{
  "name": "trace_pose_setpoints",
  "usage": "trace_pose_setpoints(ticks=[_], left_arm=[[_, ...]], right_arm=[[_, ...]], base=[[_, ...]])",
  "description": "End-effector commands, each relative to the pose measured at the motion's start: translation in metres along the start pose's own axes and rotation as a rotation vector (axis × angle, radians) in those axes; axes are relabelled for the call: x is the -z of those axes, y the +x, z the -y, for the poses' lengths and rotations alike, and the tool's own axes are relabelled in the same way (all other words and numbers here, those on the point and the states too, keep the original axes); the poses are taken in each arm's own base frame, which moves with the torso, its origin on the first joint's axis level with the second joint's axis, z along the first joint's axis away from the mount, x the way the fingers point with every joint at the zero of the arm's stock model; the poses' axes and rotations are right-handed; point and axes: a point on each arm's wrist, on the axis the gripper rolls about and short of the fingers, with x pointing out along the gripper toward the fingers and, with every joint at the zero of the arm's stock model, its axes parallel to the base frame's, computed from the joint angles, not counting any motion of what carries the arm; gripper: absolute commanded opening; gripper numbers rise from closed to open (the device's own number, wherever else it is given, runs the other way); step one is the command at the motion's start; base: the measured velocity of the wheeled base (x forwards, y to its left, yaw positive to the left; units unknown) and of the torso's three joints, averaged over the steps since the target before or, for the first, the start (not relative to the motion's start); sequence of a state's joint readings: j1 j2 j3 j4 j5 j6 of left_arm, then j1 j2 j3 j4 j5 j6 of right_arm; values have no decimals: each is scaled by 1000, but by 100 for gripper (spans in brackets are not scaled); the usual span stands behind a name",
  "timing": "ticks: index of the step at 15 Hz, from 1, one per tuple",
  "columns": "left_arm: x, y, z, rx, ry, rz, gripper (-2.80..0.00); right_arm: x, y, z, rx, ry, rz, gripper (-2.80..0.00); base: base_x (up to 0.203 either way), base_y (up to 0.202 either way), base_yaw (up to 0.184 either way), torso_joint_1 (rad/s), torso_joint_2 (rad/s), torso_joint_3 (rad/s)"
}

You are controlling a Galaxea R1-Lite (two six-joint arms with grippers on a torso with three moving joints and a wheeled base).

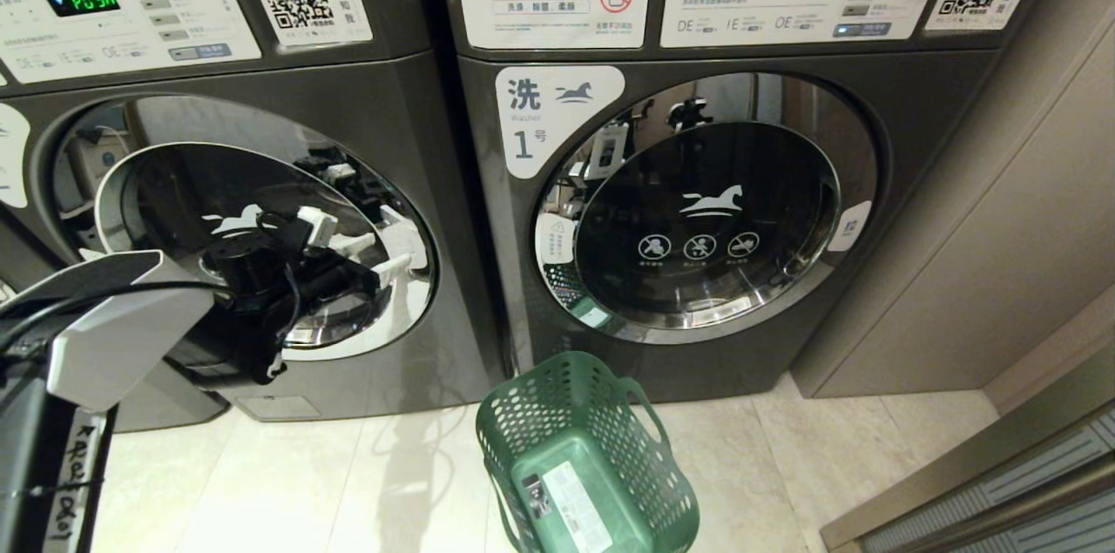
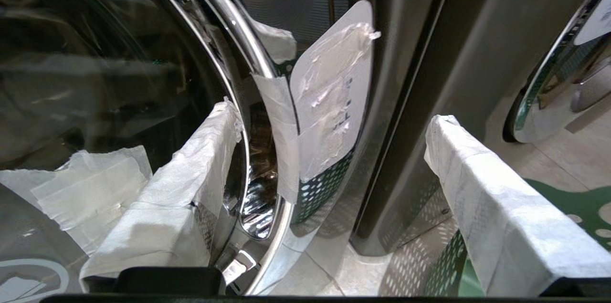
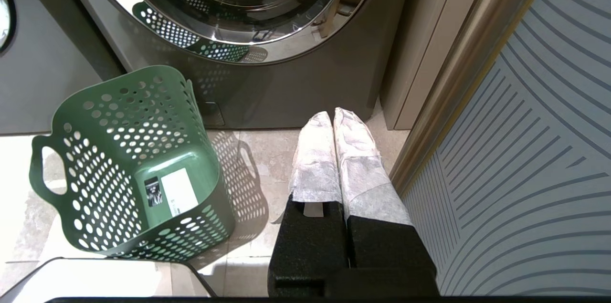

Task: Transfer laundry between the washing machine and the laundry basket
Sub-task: Open the lid of the washing machine

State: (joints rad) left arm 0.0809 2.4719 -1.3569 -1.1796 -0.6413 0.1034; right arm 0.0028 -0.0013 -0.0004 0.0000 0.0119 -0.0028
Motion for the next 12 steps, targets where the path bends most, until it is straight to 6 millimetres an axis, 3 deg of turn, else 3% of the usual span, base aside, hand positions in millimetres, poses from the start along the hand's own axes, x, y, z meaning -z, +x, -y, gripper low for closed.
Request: trace_pose_setpoints(ticks=[1, 9, 12], left_arm=[[4, 2, 0, 3, 2, 1, 0], [6, 16, -6, 9, 4, 11, 0], [5, 27, 0, 30, 3, 14, 0]], right_arm=[[0, 0, 0, -1, 0, -2, -280], [0, 0, 0, -1, 0, -2, -280], [0, 0, 0, -1, 0, -2, -280]], base=[[0, 0, 0, 0, 0, 0], [0, 0, 0, 0, 0, 0], [0, 0, 0, 0, 0, 0]])
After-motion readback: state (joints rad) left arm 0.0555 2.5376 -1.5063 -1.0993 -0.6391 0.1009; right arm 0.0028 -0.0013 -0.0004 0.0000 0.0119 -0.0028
